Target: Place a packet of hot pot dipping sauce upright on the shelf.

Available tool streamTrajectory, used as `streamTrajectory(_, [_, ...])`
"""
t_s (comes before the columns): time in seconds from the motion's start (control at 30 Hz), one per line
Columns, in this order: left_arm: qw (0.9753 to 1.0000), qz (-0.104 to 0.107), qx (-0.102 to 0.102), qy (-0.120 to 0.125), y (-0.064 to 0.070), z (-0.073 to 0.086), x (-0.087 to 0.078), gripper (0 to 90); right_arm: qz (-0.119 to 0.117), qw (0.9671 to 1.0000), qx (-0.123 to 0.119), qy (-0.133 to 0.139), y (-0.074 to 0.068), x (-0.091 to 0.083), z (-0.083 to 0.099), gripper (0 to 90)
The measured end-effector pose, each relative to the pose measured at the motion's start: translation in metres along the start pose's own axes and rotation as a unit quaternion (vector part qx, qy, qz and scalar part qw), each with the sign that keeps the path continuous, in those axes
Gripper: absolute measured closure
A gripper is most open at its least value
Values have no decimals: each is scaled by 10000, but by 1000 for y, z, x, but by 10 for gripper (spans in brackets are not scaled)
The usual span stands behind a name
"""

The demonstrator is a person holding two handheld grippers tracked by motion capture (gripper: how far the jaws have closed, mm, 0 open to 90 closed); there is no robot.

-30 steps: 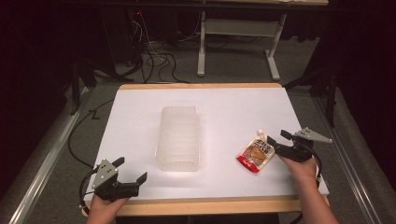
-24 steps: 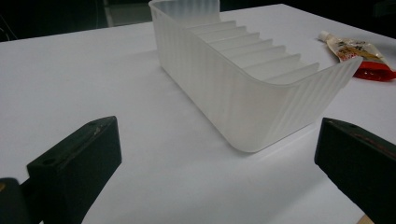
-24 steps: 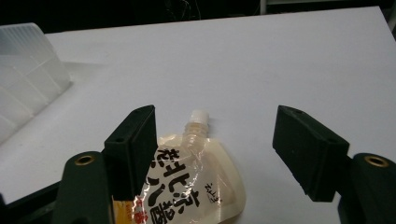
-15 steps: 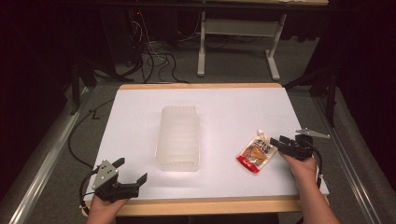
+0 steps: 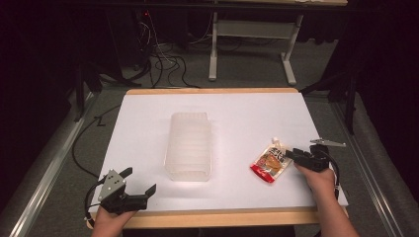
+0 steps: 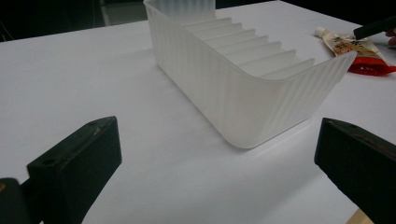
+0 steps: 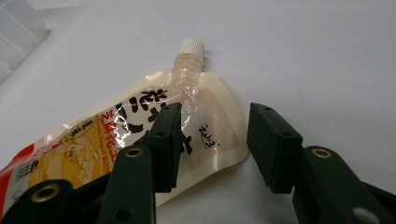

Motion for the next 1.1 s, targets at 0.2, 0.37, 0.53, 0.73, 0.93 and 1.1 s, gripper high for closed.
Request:
streamTrajectory(0.2, [10000, -3, -2, -18, -1, 0, -1, 11, 0, 9999, -149, -82, -2, 1, 2, 666])
streamTrajectory(0.37, [10000, -2, -6, -30, -1, 1, -1, 12, -98, 9998, -142, -98, -4, 1, 2, 790])
streamTrajectory(0.53, [10000, 3, 19, -40, 0, 1, -1, 13, -152, 9994, -312, -90, -8, 0, 2, 896])
streamTrajectory(0.73, [10000, -1, 33, -40, 0, 1, -1, 12, -280, 9990, -326, 90, -9, -4, -2, 900])
streamTrajectory(0.93, [10000, 16, 45, -12, 1, 0, -1, 14, -532, 9968, -427, 424, -17, -15, -13, 900])
streamTrajectory(1.1, [10000, 11, 31, 18, 0, -1, -1, 14, -779, 9928, -450, 793, -30, -27, -26, 900])
Point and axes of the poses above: each handheld gripper's, and its own axes: x roughly forward along the jaws, z roughly out of its underside, y roughly to its right, the point moved 10 cm from there along x, roughly forward along the jaws, and after that the axes turned 10 degrees about y, right-handed, at the moved point
